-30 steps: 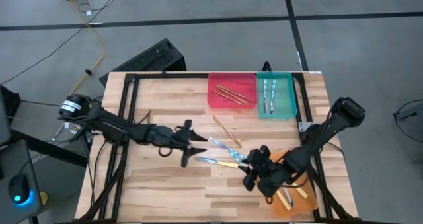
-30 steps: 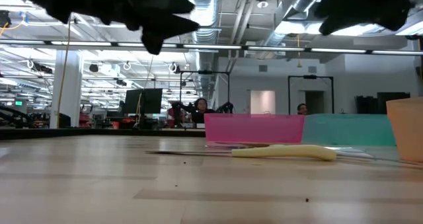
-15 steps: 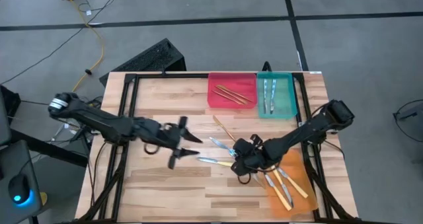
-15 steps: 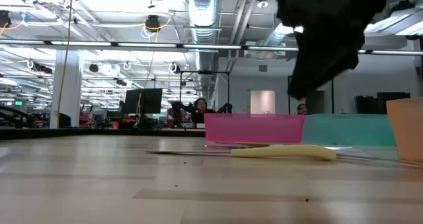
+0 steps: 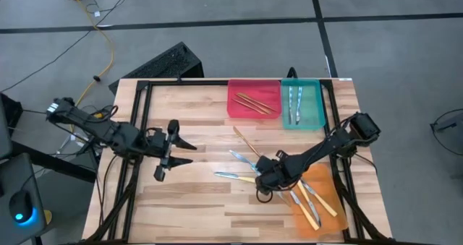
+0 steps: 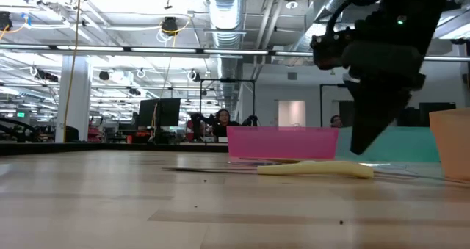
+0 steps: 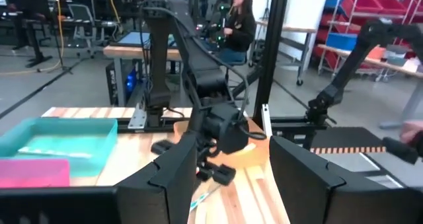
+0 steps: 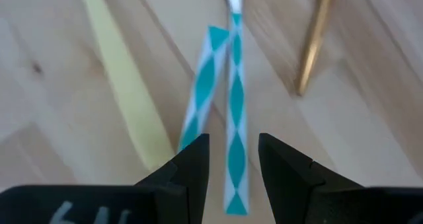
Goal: Sort silverware by color (type)
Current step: Put the blue knife into the blue bin
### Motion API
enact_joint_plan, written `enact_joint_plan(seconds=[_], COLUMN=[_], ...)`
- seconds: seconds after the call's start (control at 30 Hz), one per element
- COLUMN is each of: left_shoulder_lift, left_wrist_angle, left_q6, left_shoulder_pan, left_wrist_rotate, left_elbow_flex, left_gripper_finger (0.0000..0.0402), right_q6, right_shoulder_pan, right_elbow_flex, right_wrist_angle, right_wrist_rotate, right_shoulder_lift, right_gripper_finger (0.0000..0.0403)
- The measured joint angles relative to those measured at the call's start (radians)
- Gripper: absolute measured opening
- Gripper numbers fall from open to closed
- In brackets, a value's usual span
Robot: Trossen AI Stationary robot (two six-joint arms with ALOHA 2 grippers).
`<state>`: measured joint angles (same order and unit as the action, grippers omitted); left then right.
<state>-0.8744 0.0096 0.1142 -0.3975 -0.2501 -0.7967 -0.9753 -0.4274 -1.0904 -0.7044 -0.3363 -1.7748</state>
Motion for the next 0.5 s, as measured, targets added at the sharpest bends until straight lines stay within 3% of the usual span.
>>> enact_joint_plan(seconds=[0.5], left_shoulder_lift=[-0.018], left_wrist_angle=[-0.074], left_q6=[0.003], left_shoulder_pan=[-0.083], left_wrist_rotate=[-0.103], left_elbow_flex=[0.000], left_gripper_finger=[0.0173], right_q6=[0.090], right_shoulder_pan=[0.005], right_elbow_flex=[0.005], right_wrist_angle=[0.011], right_wrist_rotate=[0.029], right_shoulder_lift=[-0.074], right_gripper_finger=[0.0152])
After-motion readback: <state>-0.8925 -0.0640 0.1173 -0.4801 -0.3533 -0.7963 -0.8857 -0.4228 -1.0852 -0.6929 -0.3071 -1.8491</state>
